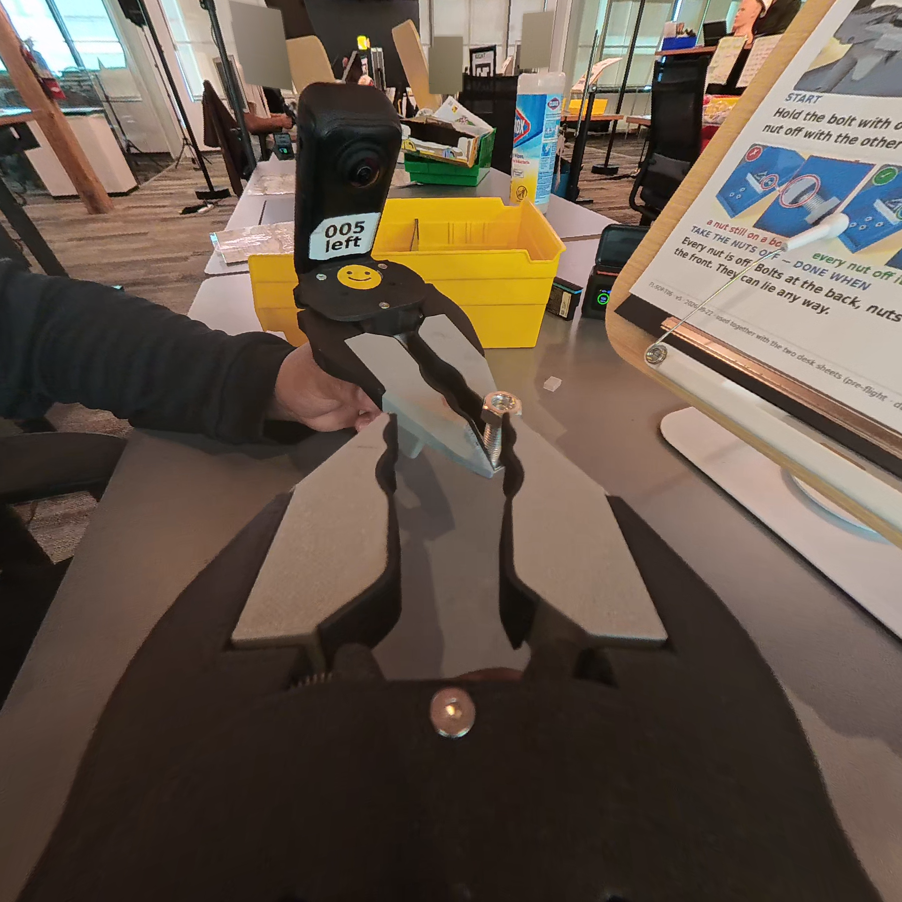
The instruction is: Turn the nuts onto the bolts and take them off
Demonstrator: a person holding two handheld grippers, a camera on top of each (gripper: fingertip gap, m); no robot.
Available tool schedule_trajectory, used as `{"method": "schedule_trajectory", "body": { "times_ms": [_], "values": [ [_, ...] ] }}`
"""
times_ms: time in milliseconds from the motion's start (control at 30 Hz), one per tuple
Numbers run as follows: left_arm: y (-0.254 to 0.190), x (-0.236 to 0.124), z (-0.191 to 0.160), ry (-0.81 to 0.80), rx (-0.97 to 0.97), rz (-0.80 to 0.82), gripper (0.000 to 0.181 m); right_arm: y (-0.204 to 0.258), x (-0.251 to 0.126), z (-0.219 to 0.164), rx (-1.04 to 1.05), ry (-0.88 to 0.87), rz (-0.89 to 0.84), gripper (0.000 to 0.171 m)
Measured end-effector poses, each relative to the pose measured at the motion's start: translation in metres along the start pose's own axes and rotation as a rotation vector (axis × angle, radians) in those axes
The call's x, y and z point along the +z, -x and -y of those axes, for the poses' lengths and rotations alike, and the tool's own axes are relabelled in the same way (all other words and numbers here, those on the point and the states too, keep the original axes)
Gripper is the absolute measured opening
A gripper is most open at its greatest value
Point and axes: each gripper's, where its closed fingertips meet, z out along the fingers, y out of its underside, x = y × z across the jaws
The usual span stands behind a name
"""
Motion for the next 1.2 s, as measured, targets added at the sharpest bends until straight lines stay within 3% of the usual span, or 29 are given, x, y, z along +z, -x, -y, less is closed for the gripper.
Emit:
{"method": "schedule_trajectory", "body": {
  "times_ms": [200, 600, 767, 1200],
  "values": [
    [0.000, 0.000, 0.000, 0.003, 0.002, 0.000, 0.007, -0.006, 0.004, -0.005, 0.053, 0.020, -0.009, 0.045],
    [0.003, 0.000, -0.001, 0.006, -0.003, 0.015, 0.007, 0.000, 0.002, -0.003, 0.007, 0.023, -0.002, 0.038],
    [0.000, 0.001, -0.002, 0.011, 0.002, 0.003, 0.007, -0.012, 0.004, -0.005, 0.071, 0.026, -0.034, 0.049],
    [0.005, 0.000, -0.003, 0.017, -0.009, 0.028, 0.007, -0.004, 0.002, -0.005, 0.032, 0.034, -0.016, 0.040]
  ]
}}
